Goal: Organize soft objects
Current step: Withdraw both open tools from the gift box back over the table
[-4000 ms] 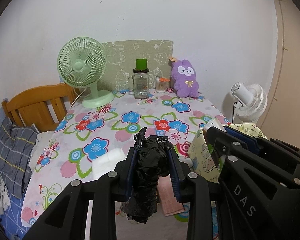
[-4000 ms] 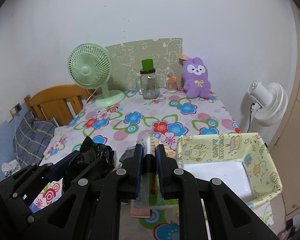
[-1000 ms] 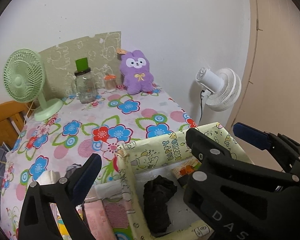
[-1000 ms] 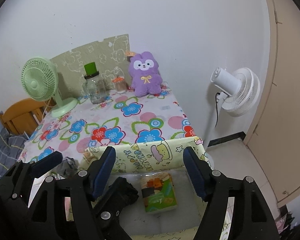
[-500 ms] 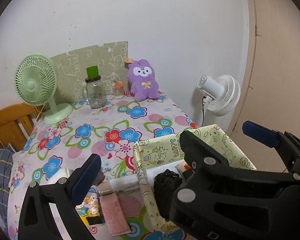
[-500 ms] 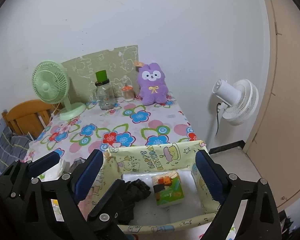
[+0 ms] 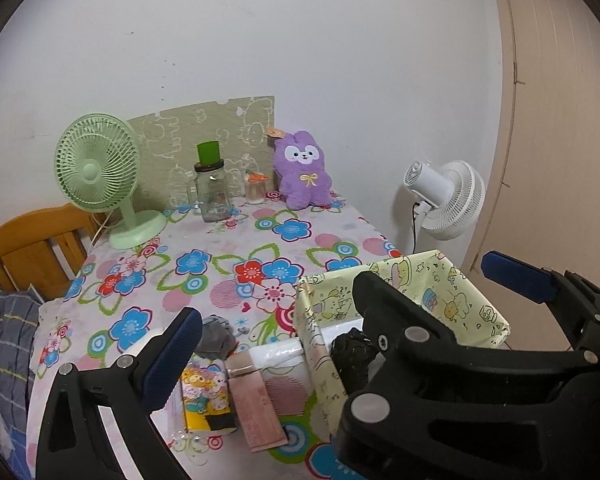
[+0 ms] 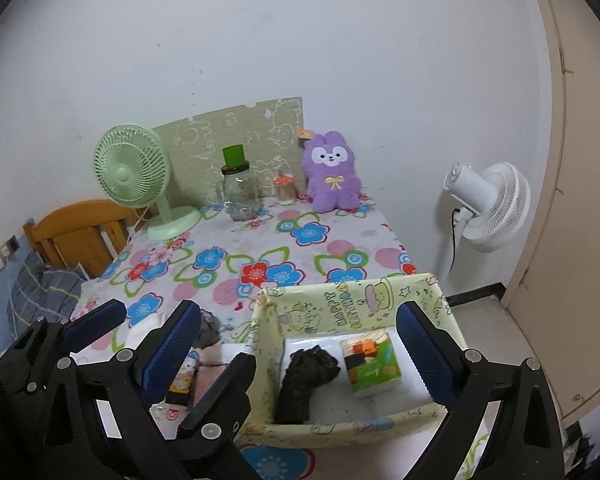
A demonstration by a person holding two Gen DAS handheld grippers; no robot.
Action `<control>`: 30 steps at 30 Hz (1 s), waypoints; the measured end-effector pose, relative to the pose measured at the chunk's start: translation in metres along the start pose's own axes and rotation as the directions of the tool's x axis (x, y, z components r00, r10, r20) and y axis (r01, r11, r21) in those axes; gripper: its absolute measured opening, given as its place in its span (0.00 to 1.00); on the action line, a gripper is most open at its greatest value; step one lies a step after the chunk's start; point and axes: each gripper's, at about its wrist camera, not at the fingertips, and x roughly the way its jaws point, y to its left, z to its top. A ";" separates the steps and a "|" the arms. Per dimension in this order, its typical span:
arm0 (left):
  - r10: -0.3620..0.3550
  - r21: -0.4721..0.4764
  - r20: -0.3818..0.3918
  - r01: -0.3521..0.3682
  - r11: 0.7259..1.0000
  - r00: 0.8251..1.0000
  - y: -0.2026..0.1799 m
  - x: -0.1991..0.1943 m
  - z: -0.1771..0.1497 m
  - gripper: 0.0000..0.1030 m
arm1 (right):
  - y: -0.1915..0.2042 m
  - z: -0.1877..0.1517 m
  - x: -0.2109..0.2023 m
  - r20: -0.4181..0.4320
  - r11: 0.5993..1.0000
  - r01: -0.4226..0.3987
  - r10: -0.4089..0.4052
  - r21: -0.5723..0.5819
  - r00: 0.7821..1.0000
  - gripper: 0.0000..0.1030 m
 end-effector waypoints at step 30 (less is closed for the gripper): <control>0.032 -0.042 -0.029 -0.033 0.999 0.999 0.051 -0.011 -0.033 0.95 | 0.060 -0.026 0.007 -0.036 0.998 -0.045 0.043 -0.047 0.998 0.94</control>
